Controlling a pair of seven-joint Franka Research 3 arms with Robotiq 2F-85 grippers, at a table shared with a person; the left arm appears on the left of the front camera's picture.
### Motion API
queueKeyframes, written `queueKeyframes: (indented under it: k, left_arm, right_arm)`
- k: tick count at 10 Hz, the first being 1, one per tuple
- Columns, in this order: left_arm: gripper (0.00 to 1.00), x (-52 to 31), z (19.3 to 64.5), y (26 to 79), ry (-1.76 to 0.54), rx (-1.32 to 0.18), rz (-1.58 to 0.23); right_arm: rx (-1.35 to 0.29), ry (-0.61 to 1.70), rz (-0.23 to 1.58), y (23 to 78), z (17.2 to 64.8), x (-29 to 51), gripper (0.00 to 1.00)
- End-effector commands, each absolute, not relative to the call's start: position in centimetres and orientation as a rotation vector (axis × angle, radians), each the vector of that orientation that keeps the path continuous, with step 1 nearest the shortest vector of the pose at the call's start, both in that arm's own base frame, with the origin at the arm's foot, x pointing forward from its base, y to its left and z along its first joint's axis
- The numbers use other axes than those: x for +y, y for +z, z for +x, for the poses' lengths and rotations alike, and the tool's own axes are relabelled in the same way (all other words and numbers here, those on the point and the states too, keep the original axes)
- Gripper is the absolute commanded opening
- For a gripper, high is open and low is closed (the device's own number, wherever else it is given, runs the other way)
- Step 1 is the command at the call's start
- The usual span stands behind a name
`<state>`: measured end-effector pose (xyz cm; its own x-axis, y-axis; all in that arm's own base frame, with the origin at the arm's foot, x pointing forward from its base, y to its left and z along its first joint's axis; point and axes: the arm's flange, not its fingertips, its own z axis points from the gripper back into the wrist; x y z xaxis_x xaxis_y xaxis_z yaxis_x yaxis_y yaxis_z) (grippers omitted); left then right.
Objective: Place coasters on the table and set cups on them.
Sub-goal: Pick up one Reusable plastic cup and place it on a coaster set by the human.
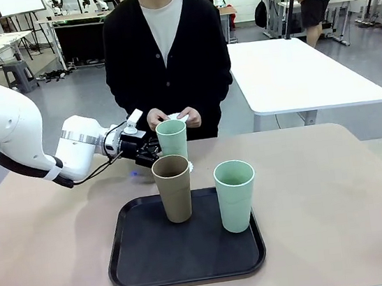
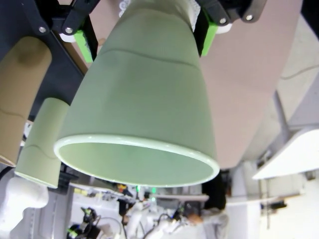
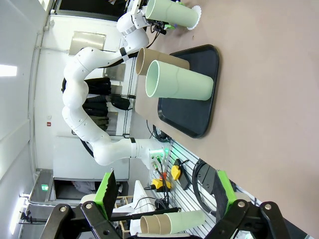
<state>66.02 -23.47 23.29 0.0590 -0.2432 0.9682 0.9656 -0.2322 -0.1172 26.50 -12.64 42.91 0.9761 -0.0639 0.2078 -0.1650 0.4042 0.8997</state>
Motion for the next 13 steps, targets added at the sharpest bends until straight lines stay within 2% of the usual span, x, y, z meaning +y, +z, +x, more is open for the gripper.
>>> queueKeyframes:
  k: [1,13]
  left_arm:
    - [1.00,-23.3,66.6,23.8,-1.432,-0.795,-1.264]
    - [1.00,-21.9,66.8,25.2,-1.504,-0.790,-1.203]
  right_arm:
    - [-0.228,0.066,1.167,42.8,26.6,-12.6,1.00]
    - [-0.228,0.066,1.167,42.8,26.6,-12.6,1.00]
